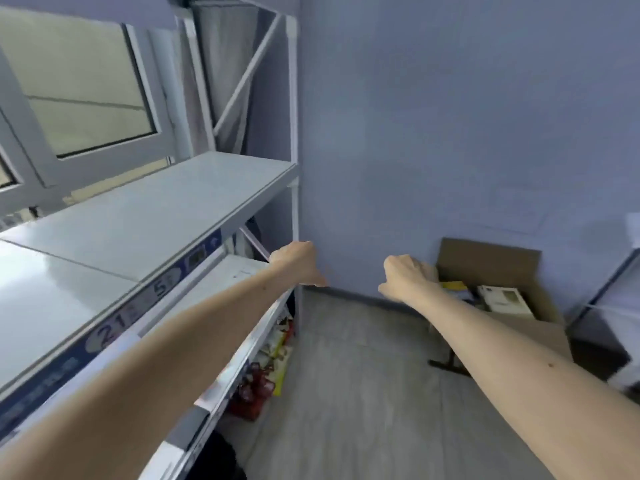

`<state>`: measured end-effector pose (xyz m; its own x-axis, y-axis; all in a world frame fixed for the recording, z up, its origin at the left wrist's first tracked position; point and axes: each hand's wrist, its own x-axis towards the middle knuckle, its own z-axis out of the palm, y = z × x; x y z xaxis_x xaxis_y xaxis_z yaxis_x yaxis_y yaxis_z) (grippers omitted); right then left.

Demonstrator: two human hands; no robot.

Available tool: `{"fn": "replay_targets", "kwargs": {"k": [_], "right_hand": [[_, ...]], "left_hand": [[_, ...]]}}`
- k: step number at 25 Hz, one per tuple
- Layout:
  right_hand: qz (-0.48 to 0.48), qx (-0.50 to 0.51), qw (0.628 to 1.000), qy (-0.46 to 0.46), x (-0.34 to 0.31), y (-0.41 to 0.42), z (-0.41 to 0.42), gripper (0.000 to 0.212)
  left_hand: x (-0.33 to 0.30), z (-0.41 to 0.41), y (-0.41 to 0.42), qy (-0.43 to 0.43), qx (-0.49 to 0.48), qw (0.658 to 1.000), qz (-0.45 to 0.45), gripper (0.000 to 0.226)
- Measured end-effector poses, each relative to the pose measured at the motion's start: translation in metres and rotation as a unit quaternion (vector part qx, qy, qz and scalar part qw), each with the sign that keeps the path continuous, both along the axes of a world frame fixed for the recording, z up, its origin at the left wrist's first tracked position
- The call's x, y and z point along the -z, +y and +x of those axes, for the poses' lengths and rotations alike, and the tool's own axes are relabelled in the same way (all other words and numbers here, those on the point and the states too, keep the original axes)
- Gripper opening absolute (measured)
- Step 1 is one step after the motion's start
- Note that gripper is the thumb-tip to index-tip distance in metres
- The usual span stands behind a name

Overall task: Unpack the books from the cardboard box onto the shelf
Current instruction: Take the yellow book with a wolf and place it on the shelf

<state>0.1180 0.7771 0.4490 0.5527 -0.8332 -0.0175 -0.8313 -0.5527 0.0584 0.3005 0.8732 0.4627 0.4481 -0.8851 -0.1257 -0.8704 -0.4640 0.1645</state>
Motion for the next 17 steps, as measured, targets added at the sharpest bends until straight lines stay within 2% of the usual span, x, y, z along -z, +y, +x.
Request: {"fn": "replay_targets", "kwargs": {"k": [6, 11, 17], "right_hand": [[0.032, 0.075, 0.996, 0.041, 0.038, -0.156, -0.127, 0.013], [0.067, 0.126, 0.989, 0.037, 0.081, -0.281, -0.185, 0.021], [0.092, 0.175, 0.980, 0.023, 0.114, -0.453, -0.233, 0.008]], "left_hand": [[0.044, -0.115, -0.189, 0.015, 0.046, 0.998, 0.044, 0.032], [0.083, -0.170, -0.327, 0.011, 0.109, 0.991, 0.078, 0.035], [0.113, -0.206, -0.518, 0.036, 0.150, 0.982, 0.107, 0.041]]}}
